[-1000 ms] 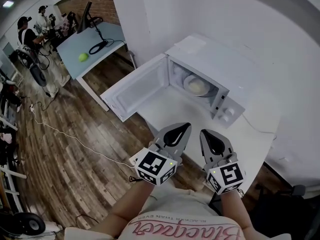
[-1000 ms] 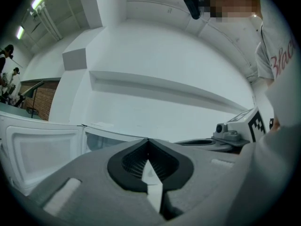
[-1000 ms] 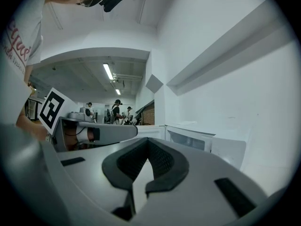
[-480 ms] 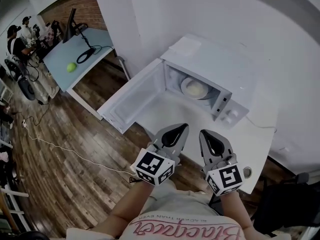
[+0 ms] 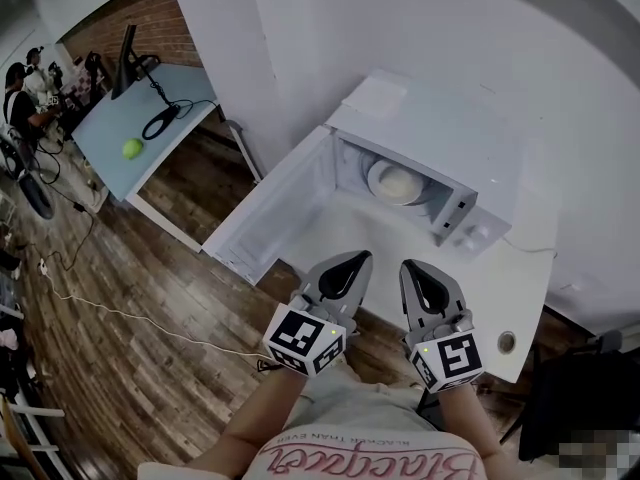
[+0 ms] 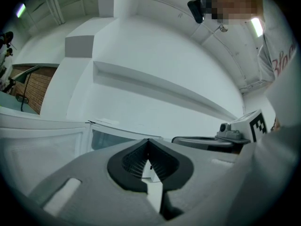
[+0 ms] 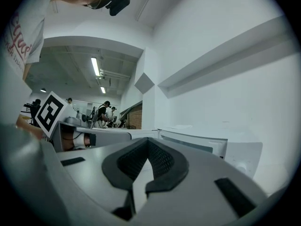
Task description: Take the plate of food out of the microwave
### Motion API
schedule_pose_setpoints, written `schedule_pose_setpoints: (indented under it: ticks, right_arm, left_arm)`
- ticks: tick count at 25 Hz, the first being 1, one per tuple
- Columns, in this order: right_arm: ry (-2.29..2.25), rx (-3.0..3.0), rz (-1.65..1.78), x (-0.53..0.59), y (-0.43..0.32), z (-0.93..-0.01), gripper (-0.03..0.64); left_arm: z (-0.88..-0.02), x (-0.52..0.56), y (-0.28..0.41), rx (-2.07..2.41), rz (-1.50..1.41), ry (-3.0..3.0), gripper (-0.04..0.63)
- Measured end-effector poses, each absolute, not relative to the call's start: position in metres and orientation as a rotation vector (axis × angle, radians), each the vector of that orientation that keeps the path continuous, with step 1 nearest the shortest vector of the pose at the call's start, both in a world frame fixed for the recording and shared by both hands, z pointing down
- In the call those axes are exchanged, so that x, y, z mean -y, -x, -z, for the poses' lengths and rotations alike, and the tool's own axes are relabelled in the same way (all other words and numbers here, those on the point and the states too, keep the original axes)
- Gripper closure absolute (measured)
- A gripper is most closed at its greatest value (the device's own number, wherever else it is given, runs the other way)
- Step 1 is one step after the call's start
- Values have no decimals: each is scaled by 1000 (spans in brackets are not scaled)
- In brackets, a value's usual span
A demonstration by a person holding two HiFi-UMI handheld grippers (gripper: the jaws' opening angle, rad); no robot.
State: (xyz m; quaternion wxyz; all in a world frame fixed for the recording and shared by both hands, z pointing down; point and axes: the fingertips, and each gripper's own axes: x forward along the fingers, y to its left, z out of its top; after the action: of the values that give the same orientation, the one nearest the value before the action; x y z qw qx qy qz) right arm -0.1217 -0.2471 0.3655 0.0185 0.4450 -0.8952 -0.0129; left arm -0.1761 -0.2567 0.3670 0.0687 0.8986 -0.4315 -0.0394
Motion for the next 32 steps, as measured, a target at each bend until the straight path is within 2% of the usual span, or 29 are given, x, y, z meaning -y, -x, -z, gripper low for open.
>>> schedule_pose_setpoints:
  ticks: [19,32]
  right_arm:
    - [-1506,2741,-95,267,99,-370,607]
    - [-1355,2780,-128,245,58,-386,607]
  left_arm:
    - [-375,284,145,1199,80,-2690,594]
    - [-374,263,95,1326,93,-2685,594]
